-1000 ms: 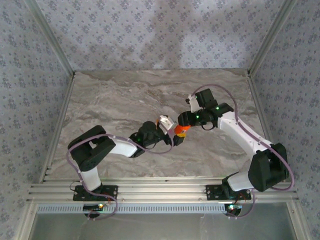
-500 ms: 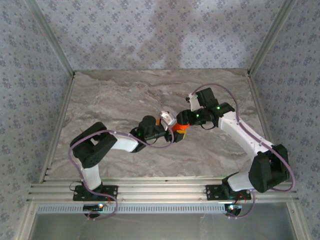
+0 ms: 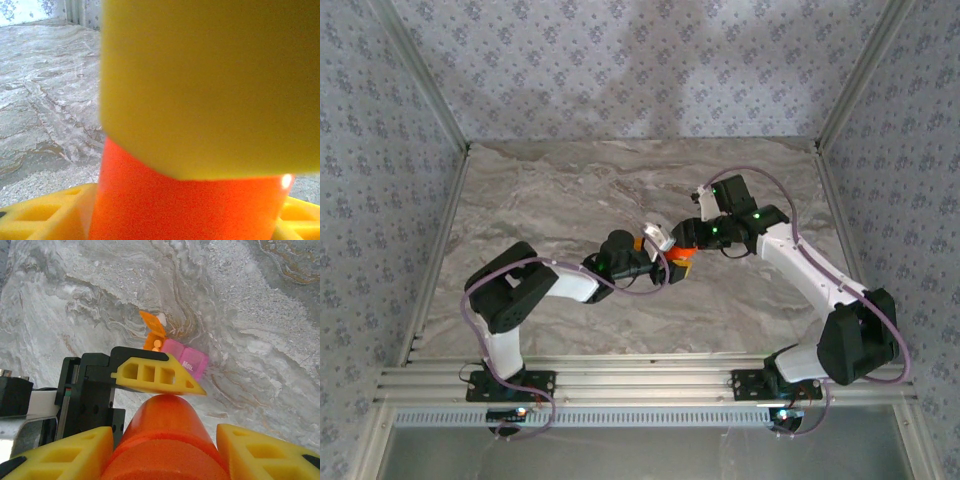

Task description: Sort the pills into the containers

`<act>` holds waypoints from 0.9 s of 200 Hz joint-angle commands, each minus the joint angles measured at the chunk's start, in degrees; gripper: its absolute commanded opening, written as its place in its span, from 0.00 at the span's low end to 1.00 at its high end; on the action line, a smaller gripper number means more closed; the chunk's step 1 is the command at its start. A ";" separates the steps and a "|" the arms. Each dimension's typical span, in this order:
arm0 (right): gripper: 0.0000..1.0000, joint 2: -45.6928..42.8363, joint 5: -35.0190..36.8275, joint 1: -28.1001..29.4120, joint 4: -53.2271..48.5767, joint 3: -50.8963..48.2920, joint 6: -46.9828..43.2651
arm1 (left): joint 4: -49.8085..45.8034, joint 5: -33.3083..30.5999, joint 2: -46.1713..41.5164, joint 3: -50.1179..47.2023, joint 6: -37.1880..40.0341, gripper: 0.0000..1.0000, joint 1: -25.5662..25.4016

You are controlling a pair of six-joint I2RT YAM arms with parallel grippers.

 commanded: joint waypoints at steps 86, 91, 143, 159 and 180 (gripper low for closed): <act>0.28 -1.06 -3.79 0.18 1.68 0.97 0.83 | 4.28 1.05 -0.43 0.49 -2.21 0.29 0.06; 0.28 -1.11 -4.01 0.18 1.72 1.05 1.01 | 4.31 0.89 -0.57 0.42 -2.24 0.27 0.07; 0.54 -1.06 -5.80 -1.92 4.54 3.13 4.27 | 3.36 -0.62 -2.38 -0.36 -2.50 0.00 0.84; 0.62 -1.05 -6.14 -2.61 5.52 3.69 5.29 | 2.56 -0.63 -3.18 -0.41 -2.49 0.00 1.35; 0.70 -1.07 -7.02 -3.48 6.86 5.88 6.47 | 0.55 -0.59 -4.45 -0.04 -1.85 0.00 1.94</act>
